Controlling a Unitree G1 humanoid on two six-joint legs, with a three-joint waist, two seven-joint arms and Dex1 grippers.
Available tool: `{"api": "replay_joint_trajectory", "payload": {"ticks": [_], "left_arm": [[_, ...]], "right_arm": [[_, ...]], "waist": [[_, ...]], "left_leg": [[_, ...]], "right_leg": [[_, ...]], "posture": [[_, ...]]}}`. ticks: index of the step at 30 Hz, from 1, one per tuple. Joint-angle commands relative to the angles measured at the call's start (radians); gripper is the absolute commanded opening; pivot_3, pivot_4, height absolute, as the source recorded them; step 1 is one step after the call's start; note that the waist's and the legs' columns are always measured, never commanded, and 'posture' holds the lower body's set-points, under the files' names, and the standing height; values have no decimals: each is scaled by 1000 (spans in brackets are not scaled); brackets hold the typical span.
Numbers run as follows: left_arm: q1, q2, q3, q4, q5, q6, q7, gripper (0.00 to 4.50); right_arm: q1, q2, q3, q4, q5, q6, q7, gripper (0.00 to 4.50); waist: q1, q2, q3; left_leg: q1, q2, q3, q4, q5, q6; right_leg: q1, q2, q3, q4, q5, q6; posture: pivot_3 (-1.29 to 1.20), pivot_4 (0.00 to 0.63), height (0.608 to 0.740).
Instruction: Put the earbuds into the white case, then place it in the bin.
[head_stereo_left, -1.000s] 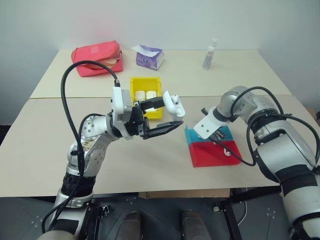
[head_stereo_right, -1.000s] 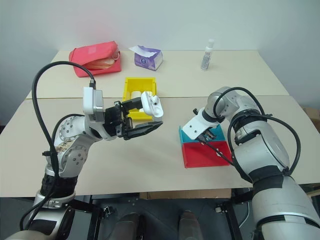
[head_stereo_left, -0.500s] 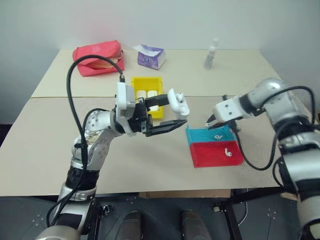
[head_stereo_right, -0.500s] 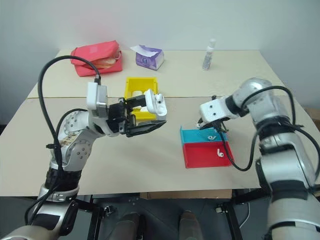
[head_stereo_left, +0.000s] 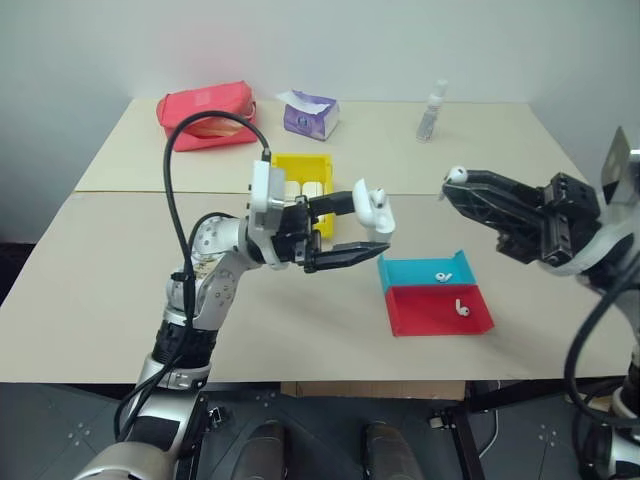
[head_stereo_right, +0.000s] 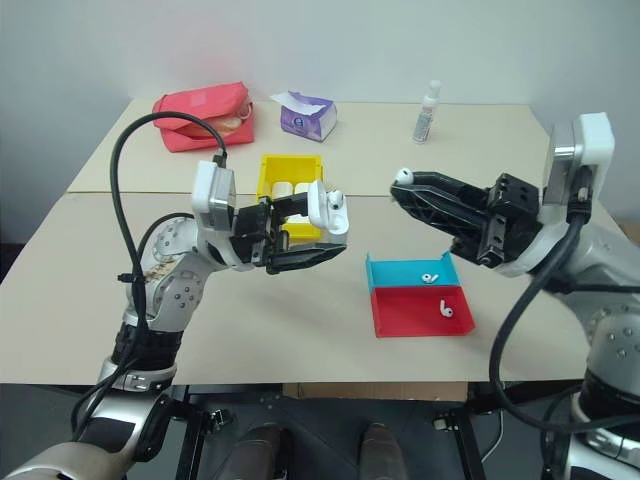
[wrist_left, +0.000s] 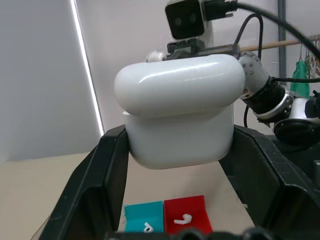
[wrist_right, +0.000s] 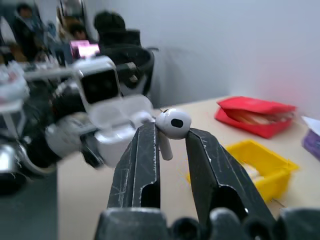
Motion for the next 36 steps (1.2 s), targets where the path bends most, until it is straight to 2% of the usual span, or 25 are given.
{"api": "replay_joint_trajectory", "payload": {"ticks": [1,7,23,24,25,33,36], "left_arm": [[-48,-15,-4,17,-6,-14,-24,2813],[-66,-25,-5,41,-6,-15,-48,2813],[-57,-28,3,33,9,-21,-50,2813],[-57,-29,4,34,10,-22,-50,2813],[-57,-29,5,34,11,-23,-50,2813],[-56,-29,7,29,14,-26,-41,2813],[-57,-22,12,36,20,-33,-38,2813]], "right_arm": [[-10,1,16,-89,172,3,-191,610],[4,-27,83,-132,212,-8,-274,610],[34,-94,155,-125,142,-14,-247,610],[34,-95,158,-123,138,-13,-244,1339],[34,-97,160,-122,135,-14,-242,1540],[40,-121,152,-121,135,-14,-219,4213],[51,-131,123,-123,161,-18,-214,4213]], "waist": [[0,0,0],[-1,0,0],[0,0,0],[0,0,0],[0,0,0],[1,0,0],[1,0,0]], "left_leg": [[0,0,0,0,0,0],[-1,0,1,0,-1,1],[-1,0,1,0,-1,2],[-1,0,1,0,-1,2],[-1,0,1,0,-1,2],[-1,0,0,0,-1,2],[-1,0,1,0,-1,2]], "right_leg": [[0,0,0,0,0,0],[-1,0,0,-1,0,0],[0,0,0,-1,0,0],[0,0,0,-1,0,0],[0,0,0,-2,0,0],[0,0,0,-2,0,0],[0,0,0,-2,0,0]], "posture": [[0,150,740],[0,150,740],[0,150,740],[0,150,740],[0,150,740],[0,150,740],[0,150,740]]}}
